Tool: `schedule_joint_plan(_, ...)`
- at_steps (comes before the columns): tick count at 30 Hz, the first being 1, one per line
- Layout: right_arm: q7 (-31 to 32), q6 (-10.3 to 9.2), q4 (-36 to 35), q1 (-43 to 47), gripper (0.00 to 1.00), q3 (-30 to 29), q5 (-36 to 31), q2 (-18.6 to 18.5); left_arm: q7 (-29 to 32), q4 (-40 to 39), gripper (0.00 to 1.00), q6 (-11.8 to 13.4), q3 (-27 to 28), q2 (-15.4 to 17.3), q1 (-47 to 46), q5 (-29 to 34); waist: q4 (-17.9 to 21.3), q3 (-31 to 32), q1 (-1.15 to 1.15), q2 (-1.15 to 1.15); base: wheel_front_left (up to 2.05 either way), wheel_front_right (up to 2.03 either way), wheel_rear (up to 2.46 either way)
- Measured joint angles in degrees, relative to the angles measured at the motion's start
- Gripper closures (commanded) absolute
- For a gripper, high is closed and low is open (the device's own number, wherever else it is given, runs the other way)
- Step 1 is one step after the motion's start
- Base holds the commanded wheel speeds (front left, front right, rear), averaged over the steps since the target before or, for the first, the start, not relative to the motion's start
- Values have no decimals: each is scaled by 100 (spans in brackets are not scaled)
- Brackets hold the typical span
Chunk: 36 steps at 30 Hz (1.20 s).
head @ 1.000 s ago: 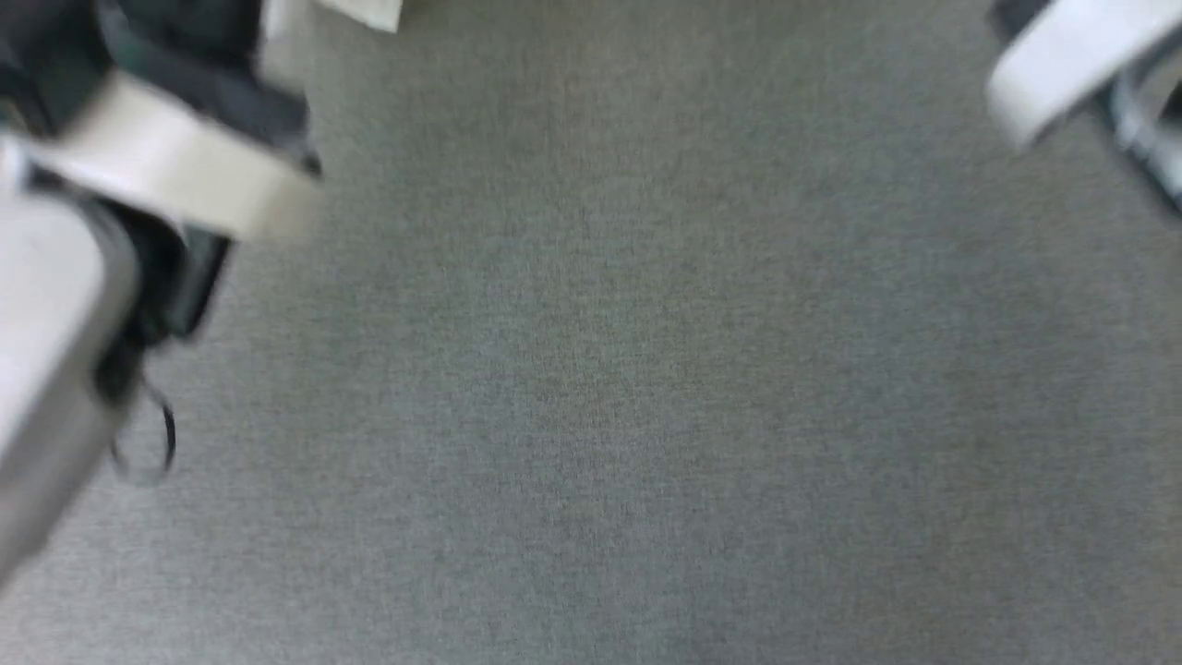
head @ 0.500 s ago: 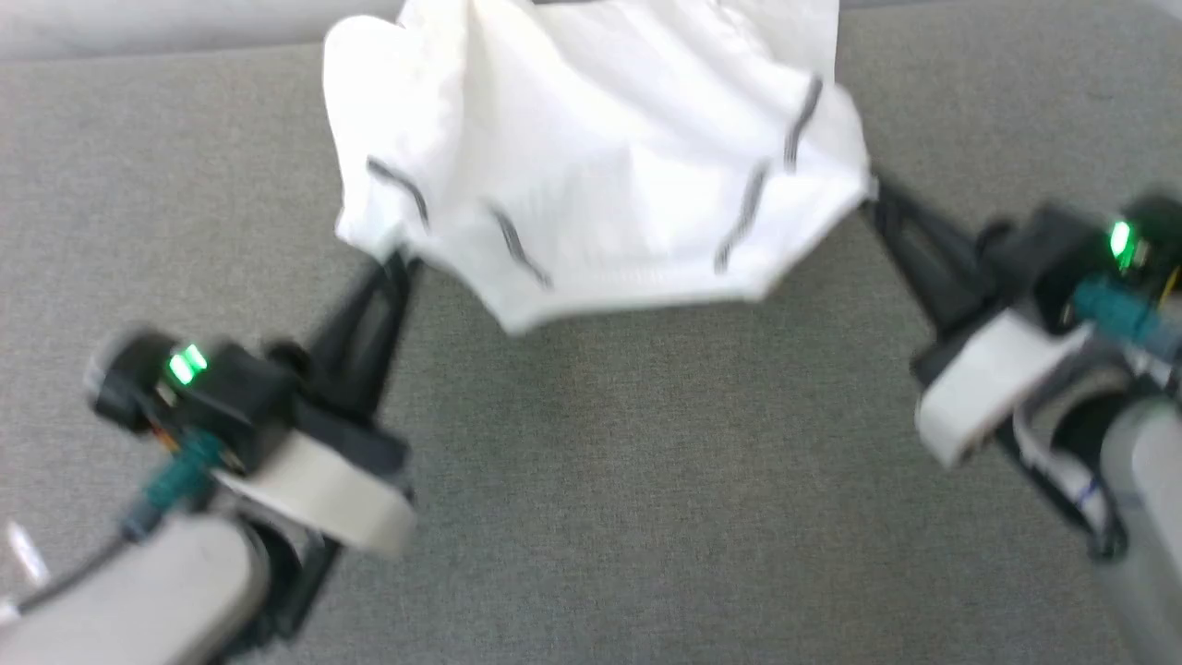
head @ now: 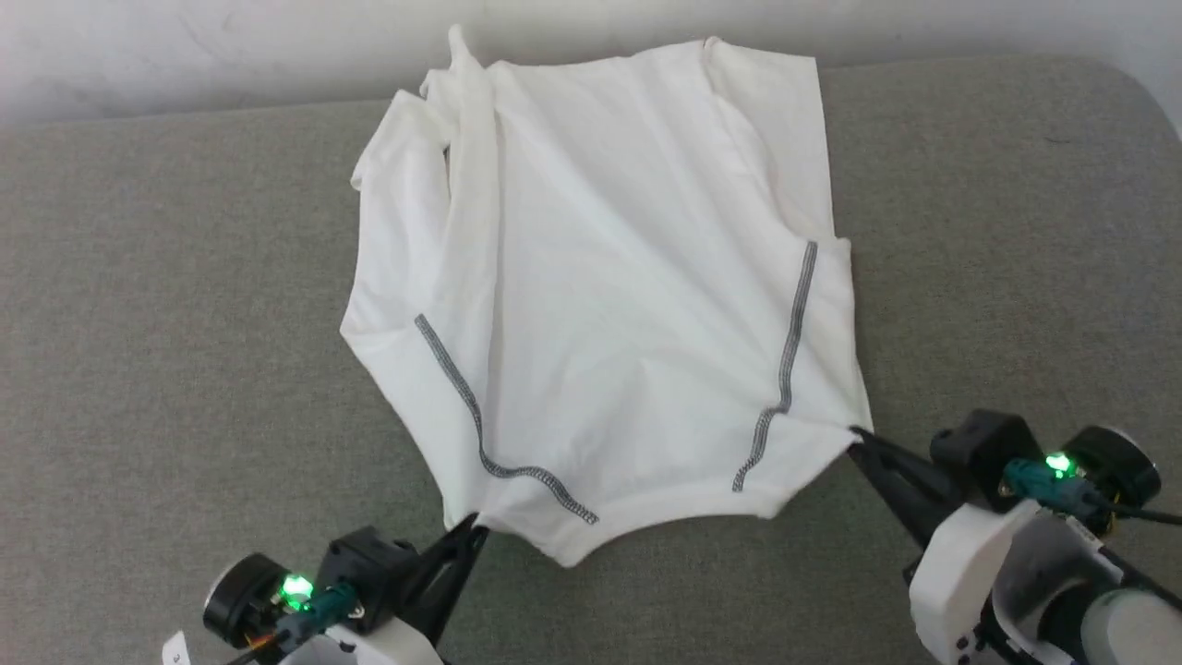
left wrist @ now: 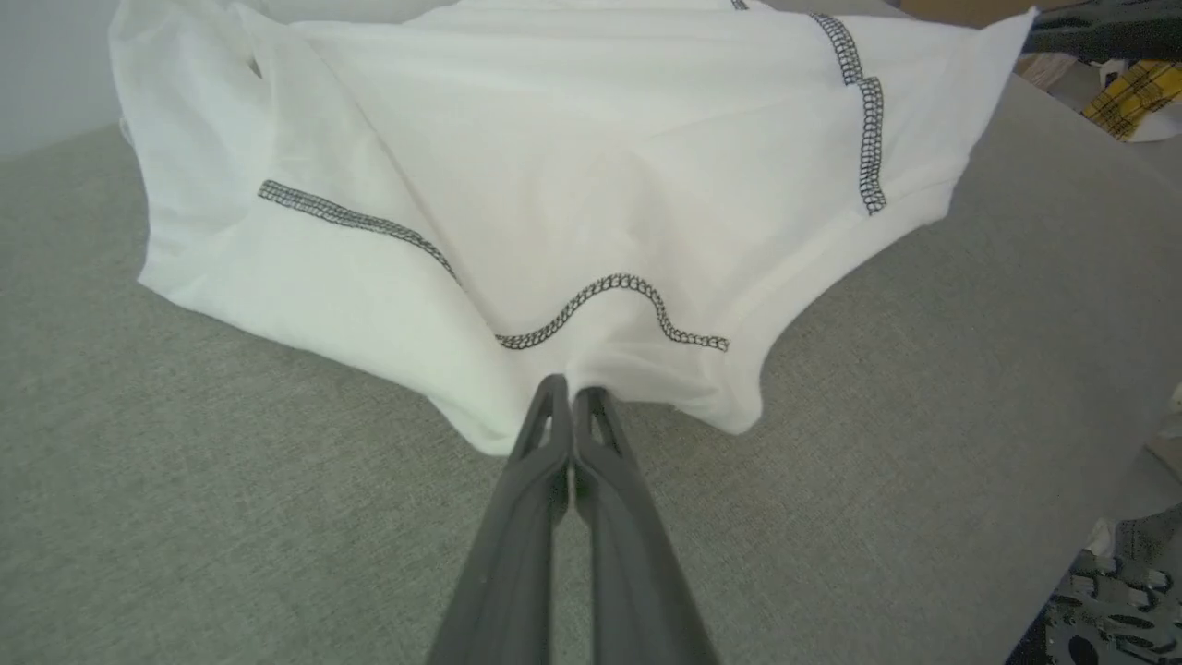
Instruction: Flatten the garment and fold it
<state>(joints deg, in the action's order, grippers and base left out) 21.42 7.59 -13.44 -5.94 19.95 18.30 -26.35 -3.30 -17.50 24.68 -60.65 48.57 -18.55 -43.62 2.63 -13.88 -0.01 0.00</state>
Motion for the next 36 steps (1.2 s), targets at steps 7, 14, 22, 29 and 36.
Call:
schedule_joint_plan(7, 544, -4, -67, 460, 100, 99, 283, -227, 590, -11, 100, -147, -363, -38, 159, -247, 7, 125, 0, 0, 0, 0, 0)
schedule_joint_plan(14, 1111, -5, -196, 857, 100, 304, 687, -446, 1024, -64, 100, -203, -579, -115, 279, -494, 16, 223, 1, 0, 0, 0, 0)
schedule_joint_plan(22, 1494, -5, -319, 1210, 100, 324, 1013, -611, 1296, -196, 100, -278, -695, -98, 457, -797, 38, 335, 1, 0, 0, 0, 0)
schedule_joint_plan(29, 1940, -5, -442, 1487, 100, 187, 1225, -710, 1601, -582, 100, -345, -747, 157, 624, -1135, 52, 440, 1, 0, 0, 0, 0)
schedule_joint_plan(36, 2350, -5, -682, 1847, 100, -62, 1404, -717, 1727, -839, 100, -390, -794, 341, 681, -1244, 34, 542, 0, 0, 0, 0, 0)
